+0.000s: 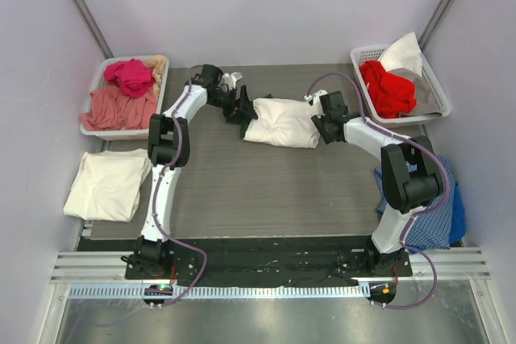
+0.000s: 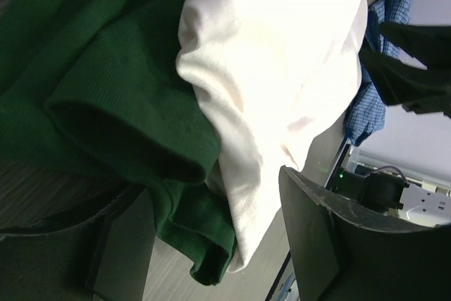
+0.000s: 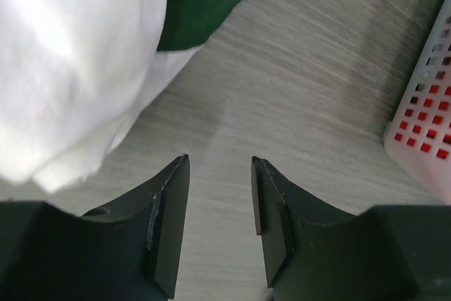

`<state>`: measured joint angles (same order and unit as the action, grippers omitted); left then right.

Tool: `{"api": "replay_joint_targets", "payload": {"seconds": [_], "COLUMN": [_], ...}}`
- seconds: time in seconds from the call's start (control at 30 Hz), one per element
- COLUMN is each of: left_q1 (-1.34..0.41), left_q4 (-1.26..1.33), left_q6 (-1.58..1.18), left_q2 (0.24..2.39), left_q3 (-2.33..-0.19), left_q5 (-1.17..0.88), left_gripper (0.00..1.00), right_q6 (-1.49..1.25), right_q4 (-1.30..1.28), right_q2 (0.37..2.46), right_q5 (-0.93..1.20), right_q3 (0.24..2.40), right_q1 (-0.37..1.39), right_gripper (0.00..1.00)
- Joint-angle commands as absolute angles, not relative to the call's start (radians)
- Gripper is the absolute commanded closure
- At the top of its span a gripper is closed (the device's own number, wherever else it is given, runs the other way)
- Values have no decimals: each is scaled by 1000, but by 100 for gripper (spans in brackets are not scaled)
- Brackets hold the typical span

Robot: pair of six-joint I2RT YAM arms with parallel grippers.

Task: Fold and stack the t-shirts
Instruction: Put the neatly folded tshirt into the corner of the board with the left arm

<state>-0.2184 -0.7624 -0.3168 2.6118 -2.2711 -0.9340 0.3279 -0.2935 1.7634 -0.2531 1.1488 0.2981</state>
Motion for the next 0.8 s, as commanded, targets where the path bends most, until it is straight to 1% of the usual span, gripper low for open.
{"api": "replay_joint_targets", "payload": {"seconds": [0.0,0.17,0.4,0.77], "left_q1": [-241,-252,-267,-343], "left_q4": [-753,-752,-753,-758], "left_q6": [-322,-318,-305,-295], "left_q2": [2651,2658,2661,2695], "left_q3": [-2290,-2284,-2269,-2290], "left_q5": [-893,-888,-859,-824], "left_gripper": [29,29,29,29], "right_q6": [364,380,376,338], "right_q4": [-241,-242,-255,-268], "right_q2": [1836,1942,2042,2045], "right_q5": [-282,-282,-253,-184], "right_q3": [1267,1370,1442,1450], "right_q1": [272,259,259,262], "right_gripper": [53,53,53,53]}}
